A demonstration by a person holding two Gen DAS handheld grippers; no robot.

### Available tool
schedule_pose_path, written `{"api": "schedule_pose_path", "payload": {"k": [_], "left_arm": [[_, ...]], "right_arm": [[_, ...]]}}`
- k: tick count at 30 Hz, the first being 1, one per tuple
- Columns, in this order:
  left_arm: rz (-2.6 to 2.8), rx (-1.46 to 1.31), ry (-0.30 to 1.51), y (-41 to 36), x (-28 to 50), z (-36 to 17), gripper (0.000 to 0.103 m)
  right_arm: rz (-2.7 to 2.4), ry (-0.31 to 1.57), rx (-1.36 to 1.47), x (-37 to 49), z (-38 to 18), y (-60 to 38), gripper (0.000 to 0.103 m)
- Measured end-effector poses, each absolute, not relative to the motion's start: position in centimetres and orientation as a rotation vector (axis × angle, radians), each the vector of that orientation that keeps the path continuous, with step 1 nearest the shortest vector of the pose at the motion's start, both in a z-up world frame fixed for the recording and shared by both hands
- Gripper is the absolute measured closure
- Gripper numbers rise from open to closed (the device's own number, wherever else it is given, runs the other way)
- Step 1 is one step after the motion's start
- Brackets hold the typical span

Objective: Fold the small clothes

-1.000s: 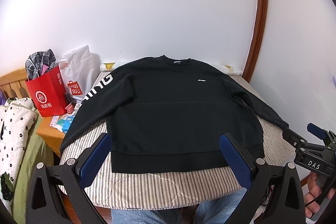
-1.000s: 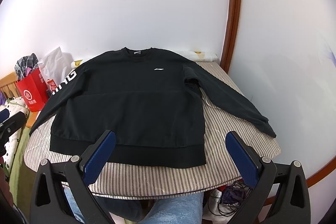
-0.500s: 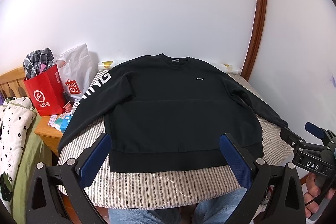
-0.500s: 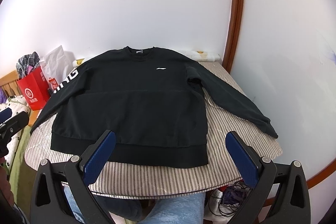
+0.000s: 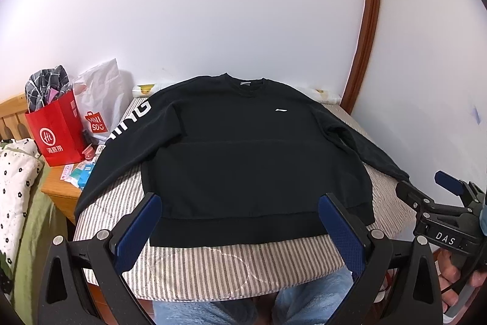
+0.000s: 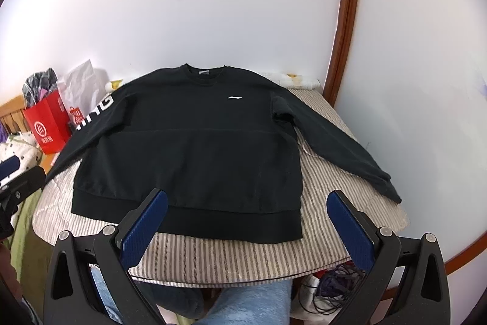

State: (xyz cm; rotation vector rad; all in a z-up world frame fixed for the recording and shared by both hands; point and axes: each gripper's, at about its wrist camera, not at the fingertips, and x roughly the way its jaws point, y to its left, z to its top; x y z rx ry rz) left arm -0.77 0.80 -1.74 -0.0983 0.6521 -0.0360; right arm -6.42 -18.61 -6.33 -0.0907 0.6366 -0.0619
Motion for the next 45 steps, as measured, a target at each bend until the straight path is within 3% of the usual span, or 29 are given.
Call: {"api": "schedule_pose_path", "payload": {"k": [17, 35, 45], "left_arm": [[-0.04, -0.139, 0.631, 1.9, -0.6, -1.8, 0.0], [0.003, -0.262, 0.708, 7.5, 4.4, -7.4, 0.0], [0.077, -0.51, 0.736, 14.8, 7.9, -12.8, 0.012]], "right_arm": [[-0.052, 0.631, -0.082, -6.0, -6.8, -18.9, 0.0], [-0.072, 0.638, -0.105, -2.0, -10.2, -17.1, 0.0], [-0.102, 0.679, -0.097, 2.8, -13.1, -17.2, 0.0]]}}
